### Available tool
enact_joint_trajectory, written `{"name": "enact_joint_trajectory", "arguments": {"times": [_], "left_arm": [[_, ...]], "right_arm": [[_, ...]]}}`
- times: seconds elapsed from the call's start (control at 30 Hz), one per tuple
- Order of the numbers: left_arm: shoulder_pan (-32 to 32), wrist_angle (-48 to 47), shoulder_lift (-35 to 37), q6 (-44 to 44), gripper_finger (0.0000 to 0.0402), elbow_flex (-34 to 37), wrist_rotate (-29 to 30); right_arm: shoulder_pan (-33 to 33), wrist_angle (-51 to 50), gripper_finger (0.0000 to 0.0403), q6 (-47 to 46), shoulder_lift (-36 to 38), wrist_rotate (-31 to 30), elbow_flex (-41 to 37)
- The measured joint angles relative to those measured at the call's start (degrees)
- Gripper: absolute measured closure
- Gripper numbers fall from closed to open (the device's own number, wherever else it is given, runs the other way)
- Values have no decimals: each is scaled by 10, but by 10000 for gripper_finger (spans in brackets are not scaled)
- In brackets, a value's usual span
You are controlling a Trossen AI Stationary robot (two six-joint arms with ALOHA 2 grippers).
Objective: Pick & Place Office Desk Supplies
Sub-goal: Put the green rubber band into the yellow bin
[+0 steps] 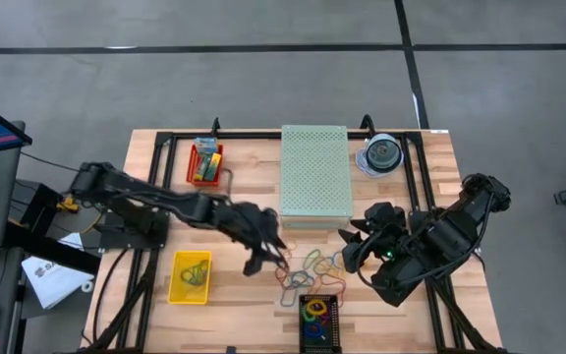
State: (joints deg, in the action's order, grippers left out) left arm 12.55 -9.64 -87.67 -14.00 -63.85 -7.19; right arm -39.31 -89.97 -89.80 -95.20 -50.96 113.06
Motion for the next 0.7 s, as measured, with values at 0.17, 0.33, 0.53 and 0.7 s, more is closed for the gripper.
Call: {"name": "enact_joint_trajectory", "arguments": {"times": [0.17,0.33,0.53,0.7], "left_arm": [[20,8,-77,25,235,-6,22],[34,52,-153,32,247,-5,25],[45,125,-221,27,263,-6,48],[52,143,-245,16,274,-5,82]], "right_arm": [[-1,0,212,-1,0,0,0],[0,0,212,-2,0,0,0],[0,6,212,-2,0,0,0],[-1,10,212,-2,0,1,0]]}}
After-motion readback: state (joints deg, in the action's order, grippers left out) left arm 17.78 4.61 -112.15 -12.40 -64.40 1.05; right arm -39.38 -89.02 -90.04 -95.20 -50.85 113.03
